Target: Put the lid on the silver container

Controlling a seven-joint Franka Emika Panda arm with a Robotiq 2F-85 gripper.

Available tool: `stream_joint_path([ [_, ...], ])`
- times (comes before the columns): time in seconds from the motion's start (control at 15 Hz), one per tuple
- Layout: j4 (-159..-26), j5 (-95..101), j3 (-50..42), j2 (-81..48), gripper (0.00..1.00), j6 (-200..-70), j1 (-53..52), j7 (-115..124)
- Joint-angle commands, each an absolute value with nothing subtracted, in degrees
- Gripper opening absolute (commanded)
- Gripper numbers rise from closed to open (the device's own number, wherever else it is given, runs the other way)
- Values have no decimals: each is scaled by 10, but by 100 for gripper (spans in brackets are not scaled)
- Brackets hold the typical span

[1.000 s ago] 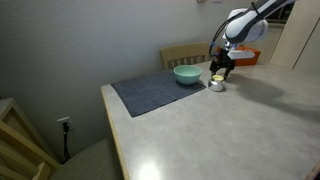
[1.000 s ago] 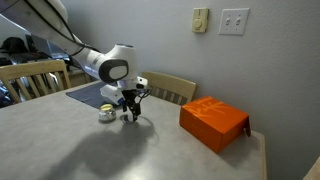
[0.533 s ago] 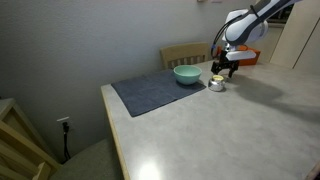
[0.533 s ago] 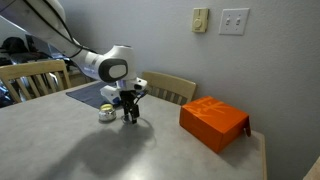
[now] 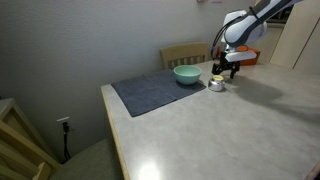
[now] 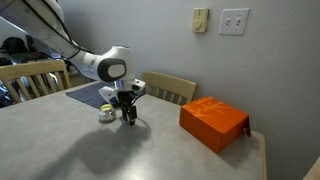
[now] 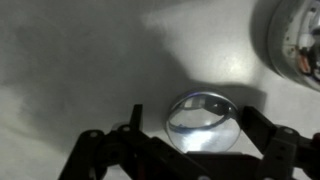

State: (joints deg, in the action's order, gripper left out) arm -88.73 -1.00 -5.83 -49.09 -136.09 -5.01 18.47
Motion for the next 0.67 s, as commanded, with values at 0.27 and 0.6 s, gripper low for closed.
stream_joint_path([
  [0.27,-878,-10,-50,-495,91,-1341,-43,170],
  [0.6,-870,-9,-44,-496,46,-1330,-42,160],
])
